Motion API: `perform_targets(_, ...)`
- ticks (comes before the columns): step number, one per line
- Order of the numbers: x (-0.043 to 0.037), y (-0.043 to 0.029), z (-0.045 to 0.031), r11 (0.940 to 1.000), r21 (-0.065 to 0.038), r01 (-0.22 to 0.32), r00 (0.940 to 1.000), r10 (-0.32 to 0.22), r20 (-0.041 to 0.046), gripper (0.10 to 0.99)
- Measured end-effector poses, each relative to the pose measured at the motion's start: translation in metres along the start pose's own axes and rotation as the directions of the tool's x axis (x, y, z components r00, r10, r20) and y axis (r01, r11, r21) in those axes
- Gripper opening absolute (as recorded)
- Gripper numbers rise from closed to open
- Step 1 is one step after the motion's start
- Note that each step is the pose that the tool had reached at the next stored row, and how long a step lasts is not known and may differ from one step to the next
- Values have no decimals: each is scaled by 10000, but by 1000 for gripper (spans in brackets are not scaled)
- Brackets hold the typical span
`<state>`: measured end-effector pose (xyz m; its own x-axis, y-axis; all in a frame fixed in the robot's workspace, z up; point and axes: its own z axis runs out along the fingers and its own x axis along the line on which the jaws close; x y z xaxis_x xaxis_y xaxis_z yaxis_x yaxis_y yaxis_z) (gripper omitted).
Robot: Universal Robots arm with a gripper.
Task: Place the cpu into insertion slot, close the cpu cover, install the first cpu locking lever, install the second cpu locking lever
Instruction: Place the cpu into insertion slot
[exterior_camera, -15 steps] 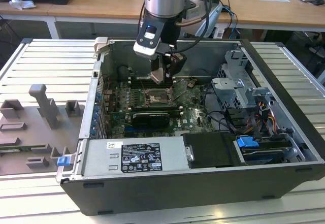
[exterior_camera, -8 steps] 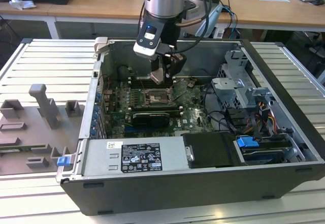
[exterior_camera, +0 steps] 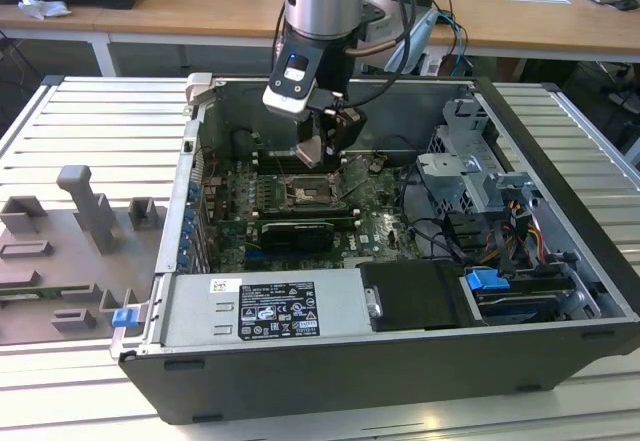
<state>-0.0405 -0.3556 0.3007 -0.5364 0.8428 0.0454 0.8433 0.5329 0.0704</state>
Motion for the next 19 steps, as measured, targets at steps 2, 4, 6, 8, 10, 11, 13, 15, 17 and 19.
perform_targets(2,0,0,4,10000,0,0,10000,0,0,541)
perform_targets(4,0,-1,10,10000,0,-1,10000,1,0,541)
perform_targets(6,0,0,17,10000,-1,-1,10000,1,0,541)
perform_targets(8,13,6,31,10000,-1,-12,10000,12,0,541)
perform_targets(10,29,16,53,10000,-2,-82,10000,82,4,541)
perform_targets(11,32,17,66,9999,-6,-160,9999,160,8,541)
perform_targets(13,34,18,90,9991,-16,-426,9991,426,27,541)
perform_targets(15,36,18,112,9975,-30,-701,9975,701,46,541)
perform_targets(17,38,19,126,9957,-41,-929,9957,929,61,541)
perform_targets(19,38,19,134,9944,-47,-1053,9944,1053,69,541)
